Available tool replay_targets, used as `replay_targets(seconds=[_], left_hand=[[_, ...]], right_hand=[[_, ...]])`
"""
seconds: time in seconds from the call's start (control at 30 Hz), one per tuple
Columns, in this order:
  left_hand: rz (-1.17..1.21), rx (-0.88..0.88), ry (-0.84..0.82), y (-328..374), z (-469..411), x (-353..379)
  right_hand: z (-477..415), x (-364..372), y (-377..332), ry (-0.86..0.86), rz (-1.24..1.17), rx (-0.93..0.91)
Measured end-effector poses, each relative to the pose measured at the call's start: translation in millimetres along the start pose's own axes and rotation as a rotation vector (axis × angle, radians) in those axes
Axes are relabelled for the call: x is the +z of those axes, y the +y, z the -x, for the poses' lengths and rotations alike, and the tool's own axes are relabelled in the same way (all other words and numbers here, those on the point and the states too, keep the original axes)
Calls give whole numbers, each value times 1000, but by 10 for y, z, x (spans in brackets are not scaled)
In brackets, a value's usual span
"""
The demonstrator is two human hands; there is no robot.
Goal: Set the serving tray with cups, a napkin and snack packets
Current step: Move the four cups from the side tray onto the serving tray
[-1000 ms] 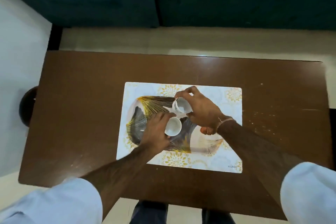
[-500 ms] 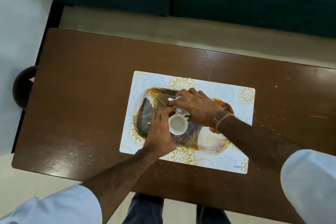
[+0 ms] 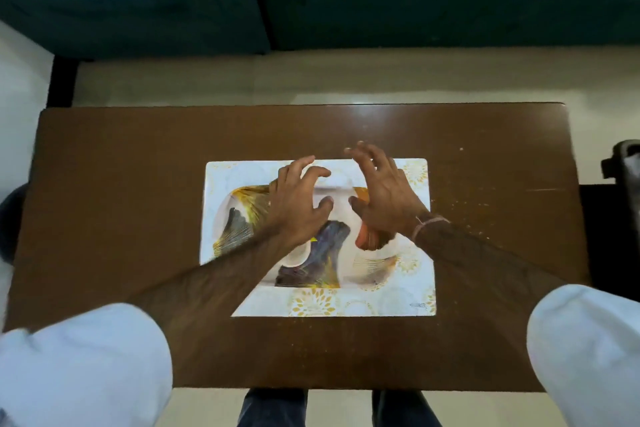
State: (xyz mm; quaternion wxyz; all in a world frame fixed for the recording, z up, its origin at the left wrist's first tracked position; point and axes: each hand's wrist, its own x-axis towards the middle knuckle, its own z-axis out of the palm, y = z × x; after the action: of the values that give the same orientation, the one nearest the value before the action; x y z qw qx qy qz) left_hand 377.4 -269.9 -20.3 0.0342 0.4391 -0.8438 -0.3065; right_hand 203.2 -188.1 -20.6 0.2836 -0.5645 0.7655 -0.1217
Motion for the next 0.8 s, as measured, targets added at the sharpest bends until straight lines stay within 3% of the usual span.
replay_targets(seconds=[0.4, 0.8], left_hand=[[-38, 285, -290, 2235, -682, 1296], [-31, 575, -523, 4260, -173, 2878]], right_hand=[[1263, -1020, 2170, 311, -17, 442], [2823, -1472, 3963, 468, 65, 870]])
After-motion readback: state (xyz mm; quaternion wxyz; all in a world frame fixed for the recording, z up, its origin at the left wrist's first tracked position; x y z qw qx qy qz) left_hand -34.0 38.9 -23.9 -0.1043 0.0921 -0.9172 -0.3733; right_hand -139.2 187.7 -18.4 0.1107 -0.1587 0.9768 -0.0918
